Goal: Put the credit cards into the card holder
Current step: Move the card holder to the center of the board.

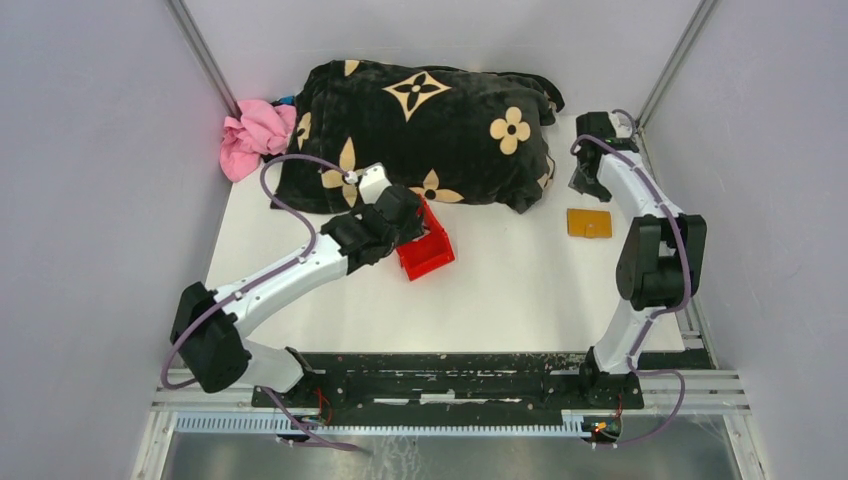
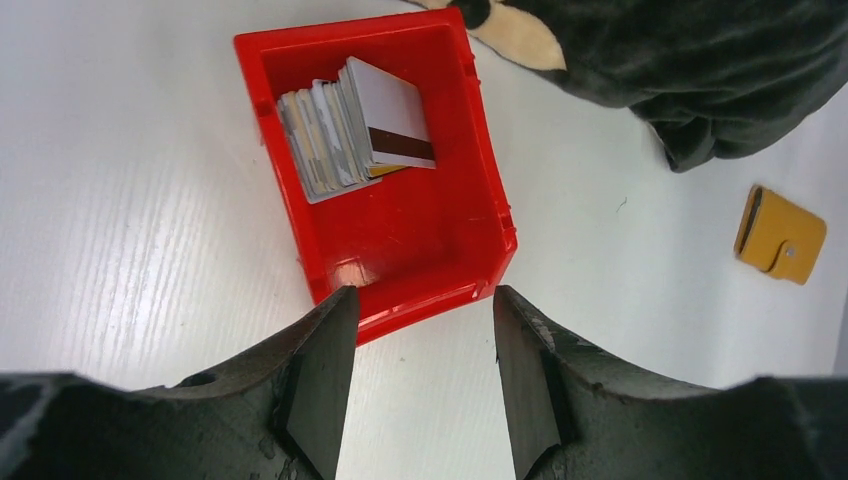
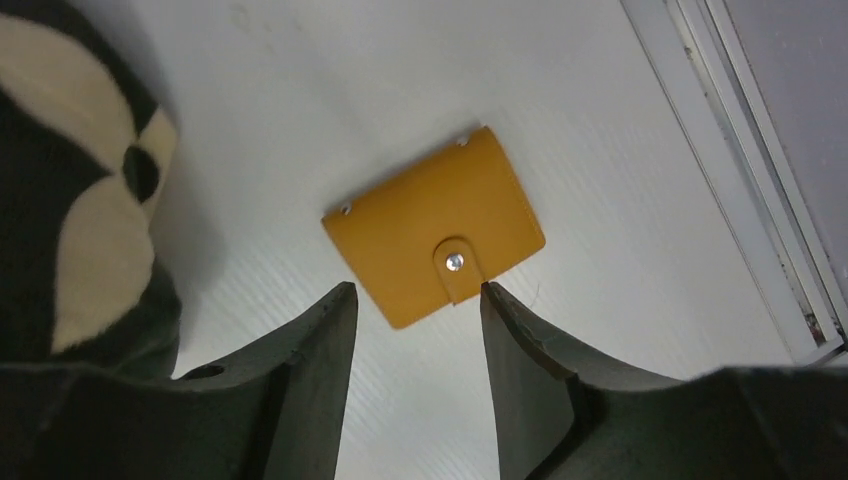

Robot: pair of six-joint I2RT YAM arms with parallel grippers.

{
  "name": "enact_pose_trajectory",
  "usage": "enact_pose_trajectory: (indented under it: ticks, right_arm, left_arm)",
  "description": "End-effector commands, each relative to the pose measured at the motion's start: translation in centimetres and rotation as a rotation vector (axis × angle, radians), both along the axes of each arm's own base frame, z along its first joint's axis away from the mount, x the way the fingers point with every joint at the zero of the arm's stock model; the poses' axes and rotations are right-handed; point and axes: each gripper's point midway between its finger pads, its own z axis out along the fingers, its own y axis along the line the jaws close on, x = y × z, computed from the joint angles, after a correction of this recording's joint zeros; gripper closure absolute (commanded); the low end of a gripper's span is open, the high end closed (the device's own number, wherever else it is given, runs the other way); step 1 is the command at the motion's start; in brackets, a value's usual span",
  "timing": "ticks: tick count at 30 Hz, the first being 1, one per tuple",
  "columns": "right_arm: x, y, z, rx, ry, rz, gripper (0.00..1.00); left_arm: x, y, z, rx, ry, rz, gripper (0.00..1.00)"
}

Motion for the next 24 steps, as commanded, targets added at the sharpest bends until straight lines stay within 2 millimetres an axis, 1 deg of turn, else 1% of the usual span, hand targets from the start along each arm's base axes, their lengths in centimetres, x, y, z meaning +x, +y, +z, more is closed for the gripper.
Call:
enact_pose_trajectory:
  ticks: [1, 3, 6, 9, 13, 19, 24]
  right_arm:
    - [2.2, -2.9, -1.8, 0.043, -0.032, -0.142, 0.43]
    - [2.7, -4.0, -3.0, 0.061, -0.023, -0.175, 0.39]
    - [3.3, -5.4, -4.5, 0.074, -0.013, -0.214, 0.38]
    - [3.8, -6.5, -5.5, 0.08, -0.016, -0.239, 0.37]
    - [4.3, -8.0, -6.1, 0.077, -0.009, -0.265, 0.37]
    - [4.1, -9.1, -7.1, 0.09, 0.008, -0.287, 0.37]
    - [3.6, -9.1, -8.7, 0.123, 0.049, -0.298, 0.37]
  left_arm:
    - [1.3, -2.6, 2.1, -0.002, -0.037, -0.105, 0.41]
    - [1.6, -3.4, 2.0, -0.004, -0.037, -0.134, 0.41]
    - [1.9, -4.3, 1.9, -0.008, -0.039, -0.164, 0.41]
    - [2.1, -4.8, 1.5, -0.001, -0.035, -0.192, 0.41]
    - [2.3, -5.2, 1.1, 0.007, -0.037, -0.211, 0.41]
    - [2.4, -5.6, 0.7, 0.004, -0.038, -0.223, 0.41]
    - [2.5, -5.9, 0.3, 0.014, -0.032, -0.227, 0.42]
